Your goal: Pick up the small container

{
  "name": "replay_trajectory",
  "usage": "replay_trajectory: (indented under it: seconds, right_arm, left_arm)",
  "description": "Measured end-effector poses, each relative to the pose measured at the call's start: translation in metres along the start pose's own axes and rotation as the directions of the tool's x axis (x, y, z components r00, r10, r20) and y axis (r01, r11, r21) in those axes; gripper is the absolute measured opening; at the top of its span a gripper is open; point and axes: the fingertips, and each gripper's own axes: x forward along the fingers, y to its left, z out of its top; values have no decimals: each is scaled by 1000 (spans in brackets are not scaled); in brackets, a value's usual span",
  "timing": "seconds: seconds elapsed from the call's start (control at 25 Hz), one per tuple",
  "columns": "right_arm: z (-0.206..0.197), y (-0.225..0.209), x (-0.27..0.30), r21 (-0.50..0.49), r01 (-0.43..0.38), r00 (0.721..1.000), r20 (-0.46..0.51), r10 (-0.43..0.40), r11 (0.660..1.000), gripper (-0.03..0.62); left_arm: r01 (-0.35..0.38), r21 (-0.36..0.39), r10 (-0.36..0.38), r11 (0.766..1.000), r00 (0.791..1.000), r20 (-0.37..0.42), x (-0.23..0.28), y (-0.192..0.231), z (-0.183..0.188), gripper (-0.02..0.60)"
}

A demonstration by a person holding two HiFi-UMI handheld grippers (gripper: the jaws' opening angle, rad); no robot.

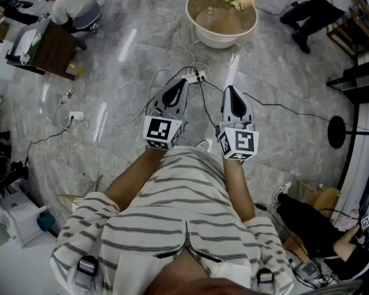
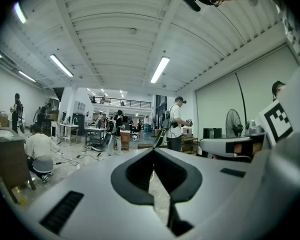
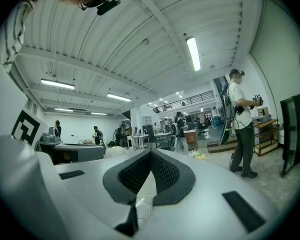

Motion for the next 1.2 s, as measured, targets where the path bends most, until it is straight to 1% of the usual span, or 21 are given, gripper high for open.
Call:
replay_trajectory:
  seconds: [0.16,0.32,0.48,0.64,0.76,0.92,1.04,1.2]
  right_arm:
    - [1,-12,-5,-14,-28,1000,9,29,1000,6]
    - [2,-23,-13,22,-60,998,32,59,998,5]
    - [-2,-27,-17,26,-70,997,24,69,997,5]
    - [-7,-30,-11,35,-85,996,17,85,996,5]
    - [-10,-31,-1,25,-95,995,15,95,995,5]
    - [-12,-40,18,12,-85,996,1,85,996,3]
    - [-12,-51,47,11,-62,998,-21,62,998,3]
    - [-15,-63,101,5,-40,999,-35,40,999,3]
  left_arm:
    - [-10,7,10,1000,1000,7,7,-19,-4,-2]
    - [-15,14,16,1000,1000,-23,9,-36,-16,-2]
    - [-26,10,26,1000,999,-37,10,-41,-21,-2]
    - [-16,8,16,1000,999,-44,19,-43,-28,-2]
    - [-13,10,14,1000,999,-46,29,-38,-33,-2]
    - [-10,-19,9,1000,999,-53,51,-28,-38,-2]
    - [5,-47,-8,999,998,-69,77,-14,-44,-2]
    - [26,-54,-30,998,997,-71,122,17,-43,-2]
